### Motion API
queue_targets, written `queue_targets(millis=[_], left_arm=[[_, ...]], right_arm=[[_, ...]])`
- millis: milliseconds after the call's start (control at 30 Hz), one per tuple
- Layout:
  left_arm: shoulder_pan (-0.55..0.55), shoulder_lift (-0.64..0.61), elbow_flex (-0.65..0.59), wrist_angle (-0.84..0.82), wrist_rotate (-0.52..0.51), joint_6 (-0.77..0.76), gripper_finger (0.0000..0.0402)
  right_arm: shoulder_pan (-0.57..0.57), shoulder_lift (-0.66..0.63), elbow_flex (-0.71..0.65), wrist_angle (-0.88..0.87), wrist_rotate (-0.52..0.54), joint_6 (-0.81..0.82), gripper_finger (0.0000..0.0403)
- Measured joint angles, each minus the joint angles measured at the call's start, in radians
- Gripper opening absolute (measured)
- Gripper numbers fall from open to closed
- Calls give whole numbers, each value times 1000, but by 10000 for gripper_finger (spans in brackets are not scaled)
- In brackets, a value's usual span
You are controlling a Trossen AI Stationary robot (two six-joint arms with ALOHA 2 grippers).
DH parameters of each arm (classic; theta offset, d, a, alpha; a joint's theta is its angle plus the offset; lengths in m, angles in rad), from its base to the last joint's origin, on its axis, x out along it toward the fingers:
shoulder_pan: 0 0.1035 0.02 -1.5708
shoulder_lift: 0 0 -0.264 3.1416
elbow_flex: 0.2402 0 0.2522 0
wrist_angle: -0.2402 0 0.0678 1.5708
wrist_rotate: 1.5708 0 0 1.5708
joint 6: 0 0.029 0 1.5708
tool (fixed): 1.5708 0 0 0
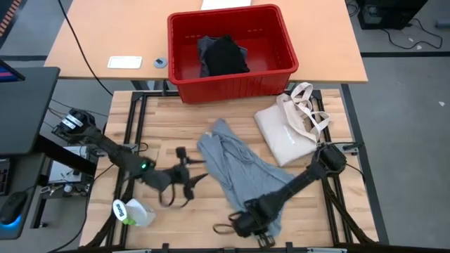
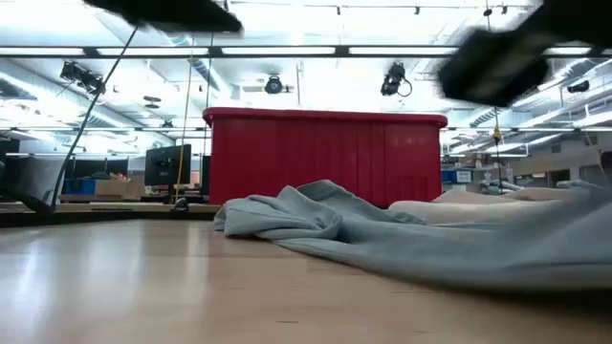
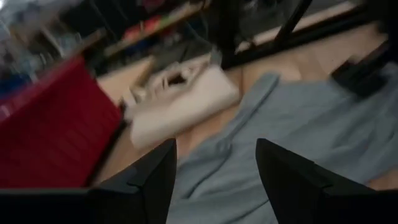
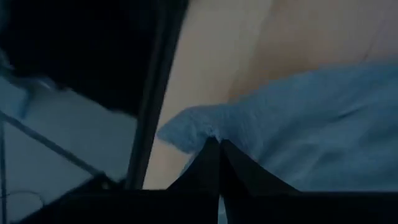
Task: Fold Laundry from Bin
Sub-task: Fold the gray shirt
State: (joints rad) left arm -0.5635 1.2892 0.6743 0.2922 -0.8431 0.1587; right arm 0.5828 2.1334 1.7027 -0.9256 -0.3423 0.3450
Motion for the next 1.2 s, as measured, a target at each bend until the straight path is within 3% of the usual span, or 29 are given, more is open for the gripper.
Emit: queue_targets(millis=[233,367,500,767,1100,1200], left_arm=[[280,46,0,-31,492,-45,224],[381,113,0,-41,622,-34,224],[432,170,6,-57,636,8,224],[485,305,140,-204,639,85,224],[529,487,305,-317,640,249,220],[524,515,346,-415,639,315,180]], right_arm=[[76,-3,-20,-245,72,143,11],[99,-5,-54,-303,65,200,11],[117,-5,-107,-293,-11,229,11],[183,-4,-205,-285,-261,331,11],[229,-4,-213,-192,-227,423,11],[230,-4,-213,-156,-193,445,11]])
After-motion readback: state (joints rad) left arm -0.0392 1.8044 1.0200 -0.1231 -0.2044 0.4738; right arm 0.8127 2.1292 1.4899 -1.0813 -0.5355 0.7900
